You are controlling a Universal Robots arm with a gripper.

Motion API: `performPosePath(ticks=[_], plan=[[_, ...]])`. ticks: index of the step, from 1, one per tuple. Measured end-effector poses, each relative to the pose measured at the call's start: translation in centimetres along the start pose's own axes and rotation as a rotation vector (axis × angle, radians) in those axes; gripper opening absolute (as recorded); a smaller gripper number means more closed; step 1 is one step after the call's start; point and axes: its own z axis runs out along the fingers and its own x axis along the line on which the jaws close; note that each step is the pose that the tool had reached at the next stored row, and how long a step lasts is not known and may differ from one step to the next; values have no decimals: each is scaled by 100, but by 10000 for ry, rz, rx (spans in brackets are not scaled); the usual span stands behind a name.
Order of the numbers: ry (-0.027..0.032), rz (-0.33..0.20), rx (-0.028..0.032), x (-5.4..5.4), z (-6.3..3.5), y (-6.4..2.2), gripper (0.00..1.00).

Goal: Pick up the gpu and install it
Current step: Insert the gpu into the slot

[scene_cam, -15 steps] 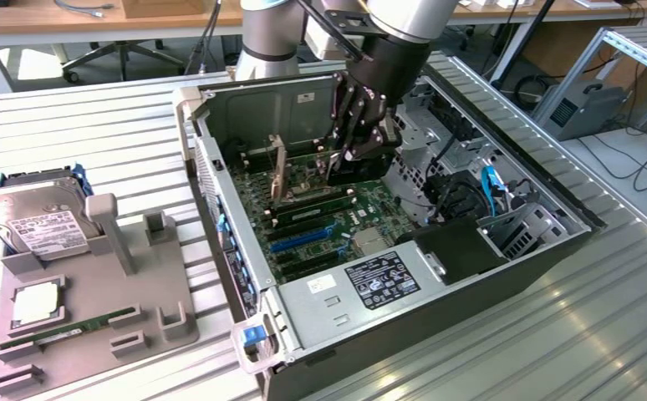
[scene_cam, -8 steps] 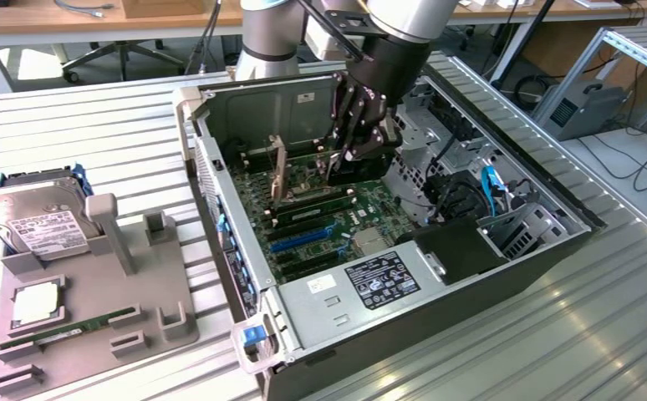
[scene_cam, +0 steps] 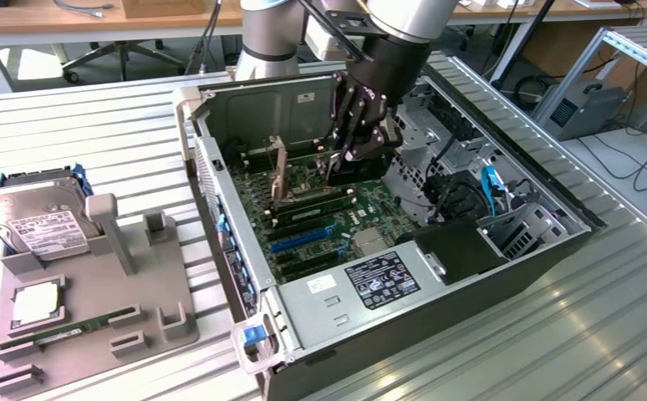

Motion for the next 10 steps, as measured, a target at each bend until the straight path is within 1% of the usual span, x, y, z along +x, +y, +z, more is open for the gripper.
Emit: performPosePath(ticks=[10], plan=[[18, -120, -1, 0, 0, -1, 27]])
